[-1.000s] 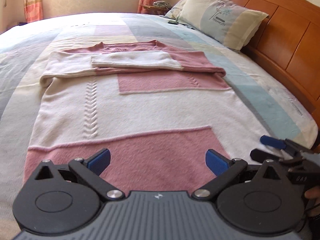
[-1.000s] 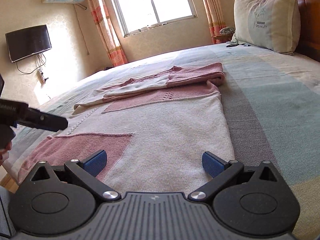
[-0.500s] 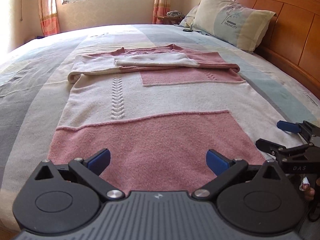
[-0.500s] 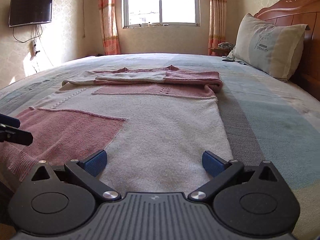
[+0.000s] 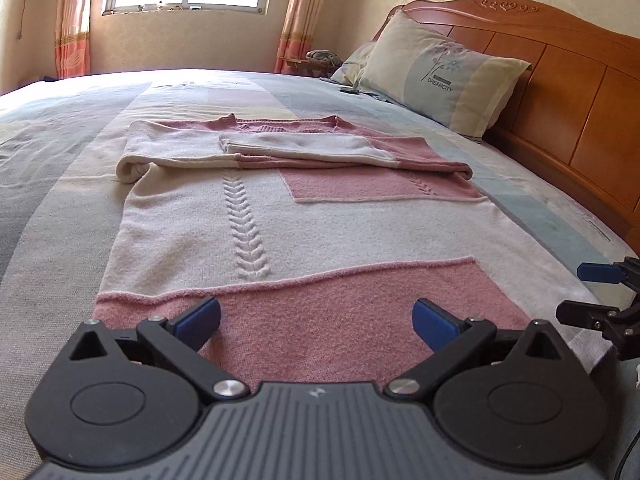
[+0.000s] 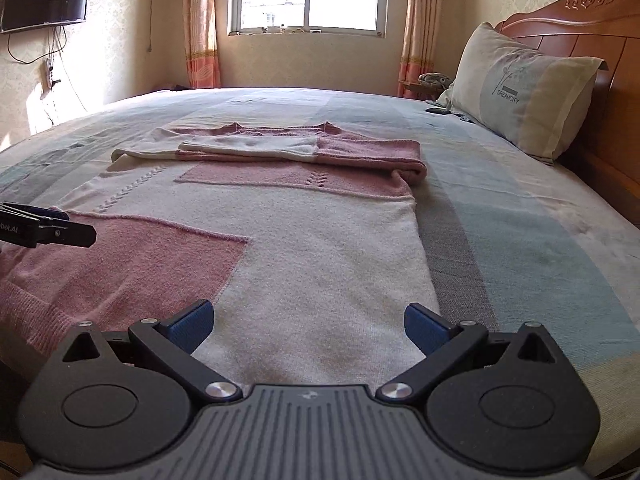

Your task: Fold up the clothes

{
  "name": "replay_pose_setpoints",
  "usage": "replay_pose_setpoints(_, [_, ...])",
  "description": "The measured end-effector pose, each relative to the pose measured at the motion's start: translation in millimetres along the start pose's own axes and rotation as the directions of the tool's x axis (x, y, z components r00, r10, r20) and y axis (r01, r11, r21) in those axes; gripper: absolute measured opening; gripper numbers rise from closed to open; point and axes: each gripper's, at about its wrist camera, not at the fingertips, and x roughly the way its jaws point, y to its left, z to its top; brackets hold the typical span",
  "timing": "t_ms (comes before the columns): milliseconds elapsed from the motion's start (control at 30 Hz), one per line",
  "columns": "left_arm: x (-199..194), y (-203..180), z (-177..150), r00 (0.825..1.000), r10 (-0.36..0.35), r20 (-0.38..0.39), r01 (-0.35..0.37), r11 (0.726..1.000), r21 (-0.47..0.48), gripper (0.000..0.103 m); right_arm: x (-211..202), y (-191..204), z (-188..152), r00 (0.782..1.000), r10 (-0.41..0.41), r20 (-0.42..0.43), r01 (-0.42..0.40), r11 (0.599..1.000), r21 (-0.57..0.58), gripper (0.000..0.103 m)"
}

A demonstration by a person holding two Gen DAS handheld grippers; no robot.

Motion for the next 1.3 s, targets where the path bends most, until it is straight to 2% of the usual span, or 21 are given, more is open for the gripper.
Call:
replay_pose_setpoints(200, [-5,2,3,0.999,-0.017,0.030,0.018,1.000,-0.023,0.102,19,43,21,0.993,0.108,-0.036,-0.110,0.993,-0.049,0.103])
replay_pose_setpoints(367, [-6,6,2,0.999,-0.004,0.032,0.005,0.999,-0.040,0.102,36,56,9,0.987,0.091,-0.133,-0.104,0.989,-0.100,0.103])
replay_pose_setpoints(567, [-7,6,2,0.999,-0.021,0.041,0.023,0.998,-0.051,0.102,7,48,-5,0.982,0.070,-0.173,-0.087,0.992,-0.096,0.103])
replay_pose_setpoints(700, [-6,1,2,0.999,-0.025,0.039,0.027,0.999,-0.035,0.102,-3,43,-2,0.990,0.046,-0.132,-0.059,0.994,-0.097,0.103])
replay_pose_setpoints(800, [-6,0,2,0.999,-0.025,0.035,0.026,0.999,-0.033,0.102,3,39,-4,0.982,0.077,-0.173,-0.085,0.996,-0.040,0.103])
replay_pose_setpoints(1033, [-7,1,2,0.999,-0.025,0.039,0.027,0.999,-0.039,0.102,-12,46,-16,0.980,0.055,-0.193,-0.068,0.996,-0.063,0.103])
replay_pose_setpoints(1167, [-8,1,3,0.998,-0.032,0.045,0.034,0.998,-0.044,0.102,-13,51,-4,0.982,0.114,-0.148,-0.119,0.993,-0.023,0.103])
replay_pose_setpoints(1300, [-9,0,4,0.998,-0.033,0.046,0.035,0.999,-0.042,0.102,-10,57,-11,0.974,0.127,-0.187,-0.133,0.991,-0.024,0.103])
